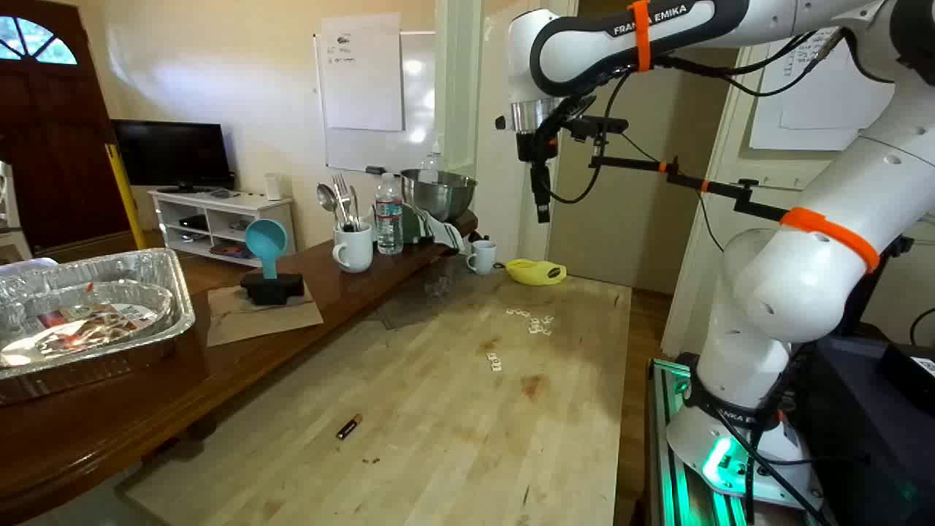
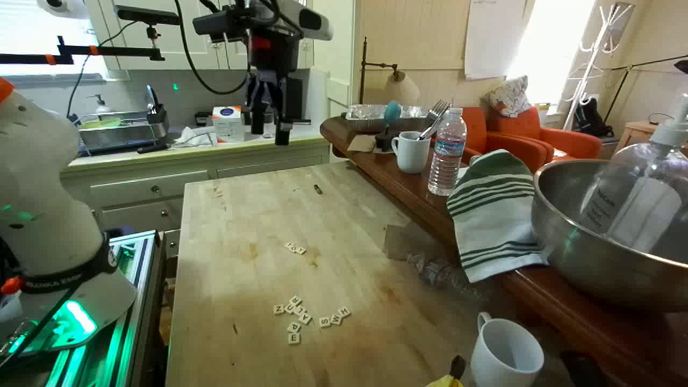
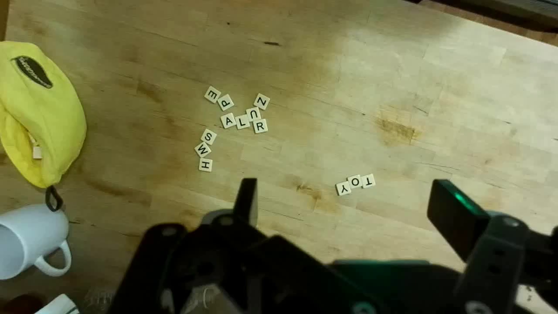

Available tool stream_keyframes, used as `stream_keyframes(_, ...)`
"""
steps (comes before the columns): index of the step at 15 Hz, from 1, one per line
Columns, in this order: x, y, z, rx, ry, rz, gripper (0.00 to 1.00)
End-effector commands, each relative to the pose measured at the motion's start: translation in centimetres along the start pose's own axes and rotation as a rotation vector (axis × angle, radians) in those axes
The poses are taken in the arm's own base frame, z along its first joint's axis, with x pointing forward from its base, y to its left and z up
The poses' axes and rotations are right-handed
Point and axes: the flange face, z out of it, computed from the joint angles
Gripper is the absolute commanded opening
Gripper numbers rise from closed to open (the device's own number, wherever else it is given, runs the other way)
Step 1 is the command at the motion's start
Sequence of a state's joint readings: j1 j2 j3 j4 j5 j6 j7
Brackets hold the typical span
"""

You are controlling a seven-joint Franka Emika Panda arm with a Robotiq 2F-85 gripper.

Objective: Create the word 'Toys'.

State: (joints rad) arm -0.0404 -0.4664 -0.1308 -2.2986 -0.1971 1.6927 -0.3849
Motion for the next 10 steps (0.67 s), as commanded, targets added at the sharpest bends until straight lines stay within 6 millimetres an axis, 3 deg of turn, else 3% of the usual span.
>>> stream_keyframes(1,0.0,0.0,-0.1,0.000,-0.001,0.000,1.00)
stream_keyframes(9,0.0,0.0,-0.1,0.000,-0.001,0.000,1.00)
stream_keyframes(10,0.2,0.7,1.0,-0.002,-0.027,0.040,1.00)
